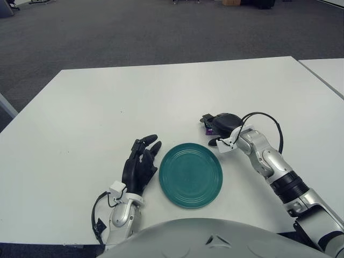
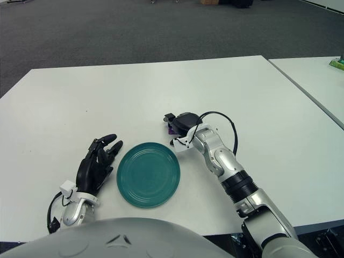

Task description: Put the gum into the plate.

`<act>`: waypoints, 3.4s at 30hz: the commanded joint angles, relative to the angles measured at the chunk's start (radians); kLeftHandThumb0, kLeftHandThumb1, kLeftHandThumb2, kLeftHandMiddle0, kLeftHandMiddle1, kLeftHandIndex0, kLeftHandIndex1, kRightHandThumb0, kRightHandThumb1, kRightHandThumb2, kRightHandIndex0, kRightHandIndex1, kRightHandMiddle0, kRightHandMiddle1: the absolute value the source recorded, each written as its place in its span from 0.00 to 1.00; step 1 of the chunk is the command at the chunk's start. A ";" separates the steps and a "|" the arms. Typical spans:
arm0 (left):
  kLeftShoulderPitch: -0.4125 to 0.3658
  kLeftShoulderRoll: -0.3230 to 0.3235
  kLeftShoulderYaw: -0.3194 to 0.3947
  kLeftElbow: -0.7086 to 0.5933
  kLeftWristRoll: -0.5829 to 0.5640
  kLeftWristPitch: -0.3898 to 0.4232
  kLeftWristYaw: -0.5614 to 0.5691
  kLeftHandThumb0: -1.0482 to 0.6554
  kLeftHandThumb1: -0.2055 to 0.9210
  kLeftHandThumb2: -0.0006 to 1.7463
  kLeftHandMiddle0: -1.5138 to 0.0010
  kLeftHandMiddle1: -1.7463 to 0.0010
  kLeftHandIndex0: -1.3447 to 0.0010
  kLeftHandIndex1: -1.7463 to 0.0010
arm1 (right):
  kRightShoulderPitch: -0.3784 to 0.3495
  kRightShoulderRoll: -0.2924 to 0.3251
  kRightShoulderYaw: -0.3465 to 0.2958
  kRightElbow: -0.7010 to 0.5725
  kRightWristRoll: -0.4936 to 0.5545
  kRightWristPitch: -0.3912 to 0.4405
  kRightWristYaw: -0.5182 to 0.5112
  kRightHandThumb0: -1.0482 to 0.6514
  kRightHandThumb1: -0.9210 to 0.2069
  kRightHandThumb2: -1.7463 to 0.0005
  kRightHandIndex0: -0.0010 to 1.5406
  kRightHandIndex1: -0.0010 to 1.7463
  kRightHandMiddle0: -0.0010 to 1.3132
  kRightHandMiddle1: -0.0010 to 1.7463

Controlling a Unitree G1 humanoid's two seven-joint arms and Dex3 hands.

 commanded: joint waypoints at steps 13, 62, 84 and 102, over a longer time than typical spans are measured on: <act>-0.006 0.007 0.007 0.003 -0.004 -0.011 -0.006 0.08 1.00 0.48 0.69 0.81 0.86 0.42 | -0.070 -0.044 0.012 0.088 0.032 -0.038 -0.004 0.18 0.00 0.71 0.24 0.01 0.00 0.27; -0.008 0.017 0.008 -0.023 -0.010 0.023 -0.004 0.07 1.00 0.48 0.67 0.80 0.87 0.42 | -0.108 0.078 0.010 0.342 0.125 0.107 -0.275 0.35 0.11 0.61 0.37 0.92 0.18 0.95; -0.016 0.022 0.017 -0.022 -0.022 0.026 -0.009 0.07 1.00 0.48 0.67 0.80 0.86 0.42 | -0.101 0.105 0.044 0.430 0.139 0.008 -0.541 0.37 0.31 0.43 0.62 1.00 0.32 1.00; -0.026 0.029 0.020 -0.015 -0.009 0.020 -0.009 0.07 1.00 0.49 0.68 0.79 0.86 0.42 | -0.128 0.101 0.066 0.494 0.135 -0.048 -0.621 0.37 0.34 0.41 0.65 1.00 0.34 1.00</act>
